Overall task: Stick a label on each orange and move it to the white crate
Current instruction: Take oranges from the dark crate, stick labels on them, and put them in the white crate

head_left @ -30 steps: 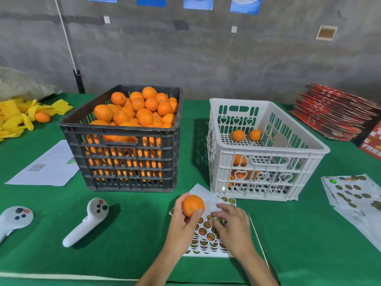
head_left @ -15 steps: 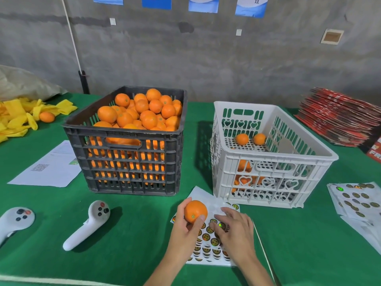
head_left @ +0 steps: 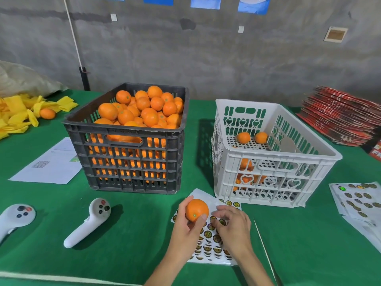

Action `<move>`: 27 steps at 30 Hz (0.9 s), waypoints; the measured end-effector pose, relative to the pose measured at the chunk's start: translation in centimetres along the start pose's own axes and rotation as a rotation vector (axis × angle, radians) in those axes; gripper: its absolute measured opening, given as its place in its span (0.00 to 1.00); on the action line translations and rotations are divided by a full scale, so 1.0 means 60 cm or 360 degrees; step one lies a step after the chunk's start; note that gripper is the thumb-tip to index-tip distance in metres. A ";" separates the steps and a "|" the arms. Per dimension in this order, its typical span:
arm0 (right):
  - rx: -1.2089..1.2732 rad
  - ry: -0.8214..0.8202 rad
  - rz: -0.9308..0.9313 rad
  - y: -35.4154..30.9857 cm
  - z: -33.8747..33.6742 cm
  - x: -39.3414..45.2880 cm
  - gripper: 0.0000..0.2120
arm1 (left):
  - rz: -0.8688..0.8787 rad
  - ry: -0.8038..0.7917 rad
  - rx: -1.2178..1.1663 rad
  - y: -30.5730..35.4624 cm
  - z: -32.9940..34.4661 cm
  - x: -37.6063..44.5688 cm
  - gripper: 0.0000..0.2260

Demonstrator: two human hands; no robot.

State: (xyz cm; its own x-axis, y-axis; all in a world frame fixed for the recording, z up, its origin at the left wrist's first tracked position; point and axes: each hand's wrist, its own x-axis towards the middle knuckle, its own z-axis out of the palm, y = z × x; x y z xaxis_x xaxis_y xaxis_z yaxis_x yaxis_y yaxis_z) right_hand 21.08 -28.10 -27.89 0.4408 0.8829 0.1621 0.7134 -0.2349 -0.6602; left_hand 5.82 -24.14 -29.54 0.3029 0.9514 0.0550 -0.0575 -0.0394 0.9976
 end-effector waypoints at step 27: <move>0.1435 -0.0198 0.0186 -0.110 -0.082 -0.028 0.12 | -0.0272 0.0062 -0.0596 0.070 0.010 0.013 0.23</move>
State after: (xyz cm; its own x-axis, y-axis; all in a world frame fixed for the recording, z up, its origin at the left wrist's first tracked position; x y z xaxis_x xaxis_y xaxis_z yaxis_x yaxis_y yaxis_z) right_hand 18.31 -30.02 -20.22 0.3839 0.9233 0.0127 -0.0504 0.0347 -0.9981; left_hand 6.38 -23.72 -25.25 0.3026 0.9457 -0.1191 -0.3535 0.2274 0.9074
